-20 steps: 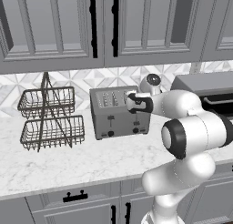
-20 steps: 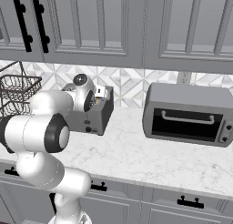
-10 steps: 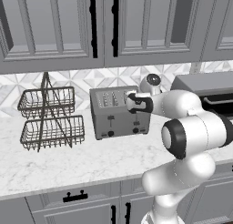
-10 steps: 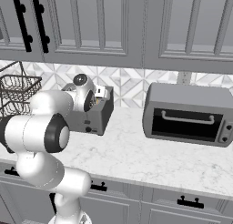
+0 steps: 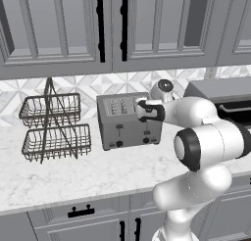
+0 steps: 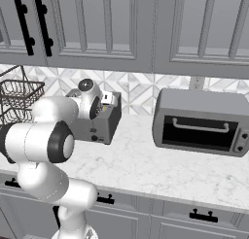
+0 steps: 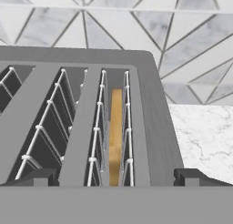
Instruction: Start the toaster. Once the lever pops up, take the bread to the plate on the dining counter.
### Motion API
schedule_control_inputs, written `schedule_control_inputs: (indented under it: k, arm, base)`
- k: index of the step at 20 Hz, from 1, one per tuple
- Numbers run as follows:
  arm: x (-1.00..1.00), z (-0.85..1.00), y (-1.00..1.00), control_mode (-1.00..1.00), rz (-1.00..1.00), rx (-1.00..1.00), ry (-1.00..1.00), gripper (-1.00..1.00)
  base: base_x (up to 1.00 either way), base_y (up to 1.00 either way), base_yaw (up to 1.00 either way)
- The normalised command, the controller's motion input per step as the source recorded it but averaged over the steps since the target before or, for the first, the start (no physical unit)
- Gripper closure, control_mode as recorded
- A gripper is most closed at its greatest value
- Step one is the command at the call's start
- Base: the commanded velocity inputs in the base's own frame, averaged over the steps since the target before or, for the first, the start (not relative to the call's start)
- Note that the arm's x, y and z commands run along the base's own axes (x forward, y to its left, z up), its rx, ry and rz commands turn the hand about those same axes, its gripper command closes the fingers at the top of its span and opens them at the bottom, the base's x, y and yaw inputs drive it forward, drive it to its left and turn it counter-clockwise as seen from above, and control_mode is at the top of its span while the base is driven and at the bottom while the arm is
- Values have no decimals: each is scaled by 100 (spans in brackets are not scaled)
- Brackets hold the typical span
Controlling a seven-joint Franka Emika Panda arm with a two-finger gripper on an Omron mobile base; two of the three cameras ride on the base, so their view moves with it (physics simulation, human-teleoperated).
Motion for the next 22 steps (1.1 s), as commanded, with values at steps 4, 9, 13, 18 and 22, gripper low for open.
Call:
schedule_control_inputs:
  k: [4,9,13,18,22]
  arm:
    - [0,0,0,-100,0,0,0,-100]
    - [0,0,0,-100,0,0,0,-100]
    - [0,0,0,-100,0,0,0,-100]
    - [0,0,0,-100,0,0,0,-100]
    - [0,0,0,-100,0,0,0,-100]
  base:
    - [0,0,0]
    - [0,0,0]
    - [0,0,0]
    - [0,0,0]
    - [0,0,0]
